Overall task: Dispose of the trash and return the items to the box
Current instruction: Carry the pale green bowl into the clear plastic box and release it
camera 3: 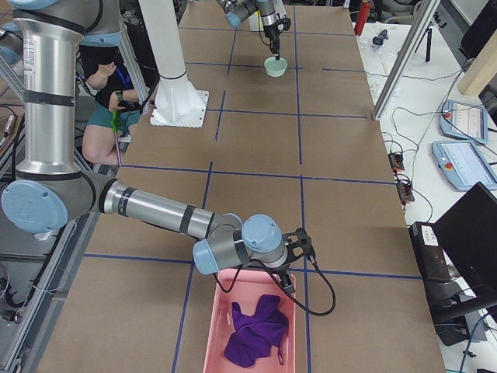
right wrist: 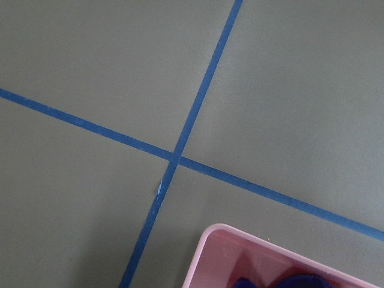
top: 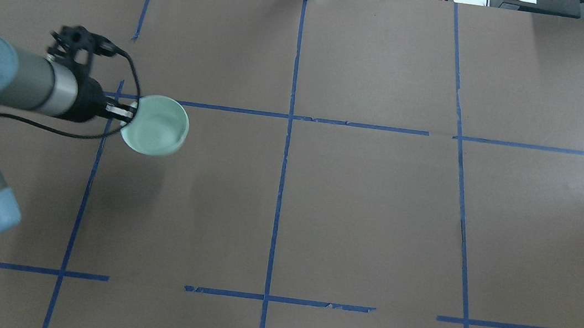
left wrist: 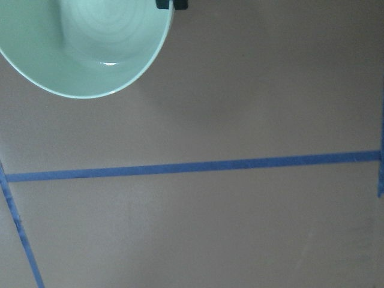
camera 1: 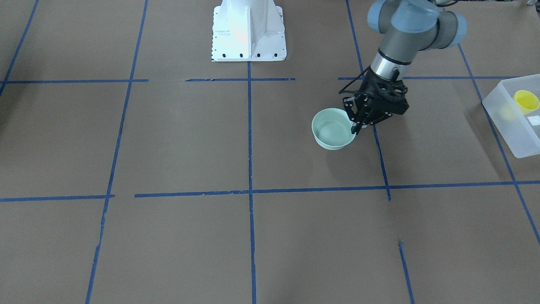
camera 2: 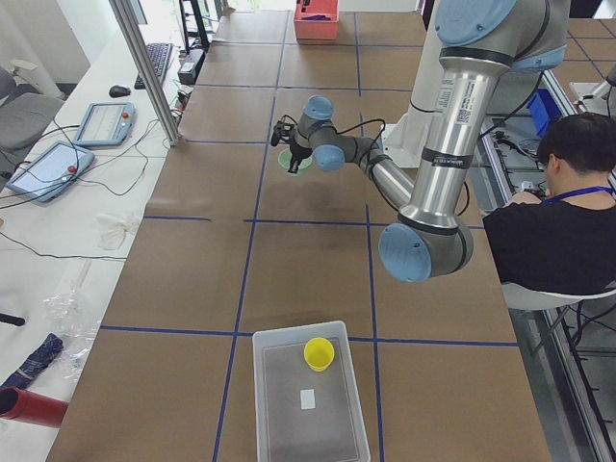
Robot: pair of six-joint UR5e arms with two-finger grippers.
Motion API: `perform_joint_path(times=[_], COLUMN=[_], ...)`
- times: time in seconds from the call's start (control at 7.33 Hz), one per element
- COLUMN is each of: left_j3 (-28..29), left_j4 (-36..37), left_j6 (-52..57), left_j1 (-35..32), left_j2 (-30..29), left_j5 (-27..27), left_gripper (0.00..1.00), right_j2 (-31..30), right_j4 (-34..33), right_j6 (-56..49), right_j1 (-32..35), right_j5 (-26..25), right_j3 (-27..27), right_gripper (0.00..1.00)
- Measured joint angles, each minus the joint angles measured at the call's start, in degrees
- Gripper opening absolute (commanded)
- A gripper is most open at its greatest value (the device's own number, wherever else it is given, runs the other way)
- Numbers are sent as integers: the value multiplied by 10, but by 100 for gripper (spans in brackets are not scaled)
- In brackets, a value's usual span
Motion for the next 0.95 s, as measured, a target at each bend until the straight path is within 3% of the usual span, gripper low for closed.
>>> perform_joint_path(times=[0.41, 0.68, 0.95], left_j3=[6, 40, 122], left_j4=[20, 83, 96], left_j6=[349, 602, 794], left_j1=[-225, -358, -456], left_j2=[83, 110, 120], left_j5=[-136, -154, -157], left_gripper=[0, 0, 0], right_j2=[1, 2, 2], right_j4=[0, 0, 0], right_j6=[0, -1, -1], right_j1=[0, 0, 0], right_j5=[0, 0, 1], right_j3=[0, 0, 0], right_gripper=[100, 100, 100])
